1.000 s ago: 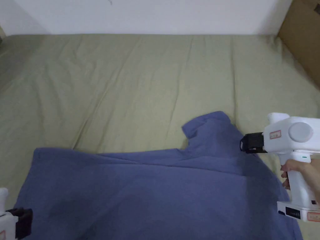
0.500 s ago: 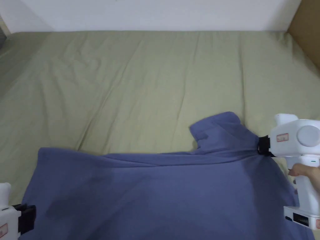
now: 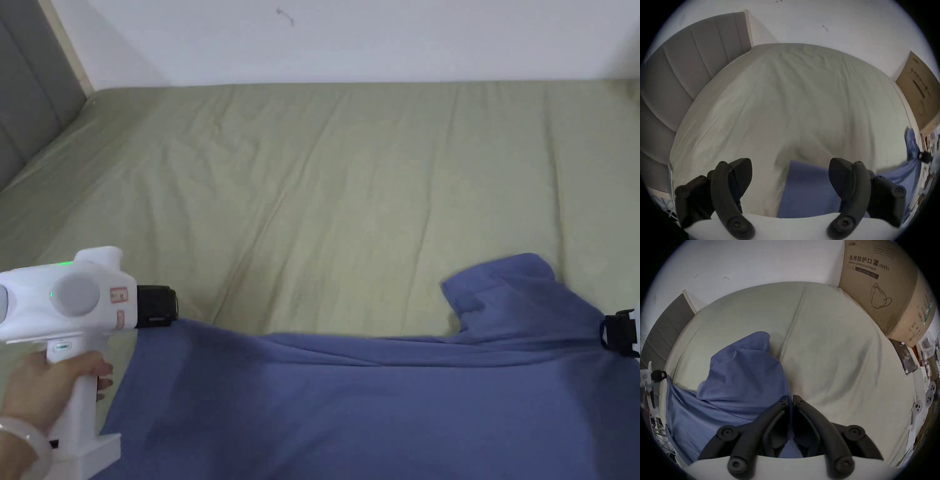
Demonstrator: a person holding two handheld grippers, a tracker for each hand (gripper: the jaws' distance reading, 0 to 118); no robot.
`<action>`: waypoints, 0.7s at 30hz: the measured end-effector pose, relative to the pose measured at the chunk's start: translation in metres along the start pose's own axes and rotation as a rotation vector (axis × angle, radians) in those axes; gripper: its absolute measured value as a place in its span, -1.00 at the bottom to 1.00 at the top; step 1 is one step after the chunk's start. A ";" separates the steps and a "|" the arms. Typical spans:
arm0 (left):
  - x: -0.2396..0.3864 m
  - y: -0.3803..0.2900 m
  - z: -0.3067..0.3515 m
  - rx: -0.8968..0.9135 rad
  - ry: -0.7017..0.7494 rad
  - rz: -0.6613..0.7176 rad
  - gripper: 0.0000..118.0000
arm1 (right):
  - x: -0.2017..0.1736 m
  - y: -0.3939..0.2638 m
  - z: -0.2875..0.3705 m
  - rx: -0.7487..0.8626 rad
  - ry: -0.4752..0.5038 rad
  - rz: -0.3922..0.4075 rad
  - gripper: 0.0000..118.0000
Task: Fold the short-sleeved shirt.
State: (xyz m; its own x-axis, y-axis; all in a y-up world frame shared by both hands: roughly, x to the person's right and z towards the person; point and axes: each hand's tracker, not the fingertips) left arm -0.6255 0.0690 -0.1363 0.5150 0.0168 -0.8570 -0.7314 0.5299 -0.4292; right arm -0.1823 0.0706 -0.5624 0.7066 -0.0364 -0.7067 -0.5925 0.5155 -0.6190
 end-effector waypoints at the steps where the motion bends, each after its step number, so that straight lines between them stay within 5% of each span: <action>1: -0.003 0.004 -0.009 -0.030 0.002 0.039 0.71 | 0.000 0.000 -0.001 -0.005 0.001 -0.001 -0.94; 3: -0.003 0.005 -0.022 -0.110 0.004 0.055 0.68 | 0.000 0.000 -0.003 -0.011 0.000 -0.002 -0.94; 7: 0.008 -0.009 -0.027 -0.106 0.009 -0.041 0.24 | -0.002 -0.002 -0.005 -0.017 -0.002 -0.002 -0.94; 8: 0.010 -0.008 -0.022 -0.117 0.003 -0.059 -0.05 | -0.002 -0.002 -0.005 -0.019 -0.003 -0.003 -0.94; 10: 0.013 -0.007 -0.013 -0.099 -0.002 -0.062 -0.99 | -0.003 -0.002 -0.003 -0.018 -0.001 -0.009 -0.94; 21: 0.004 -0.020 0.085 0.015 -0.068 -0.066 -0.99 | 0.003 -0.008 0.079 0.087 0.037 -0.069 -0.94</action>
State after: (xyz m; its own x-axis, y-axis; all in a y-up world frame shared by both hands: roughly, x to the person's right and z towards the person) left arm -0.5707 0.1307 -0.1072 0.5916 0.0390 -0.8053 -0.6882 0.5447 -0.4792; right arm -0.1452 0.1343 -0.5325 0.7290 -0.1052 -0.6764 -0.5058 0.5831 -0.6358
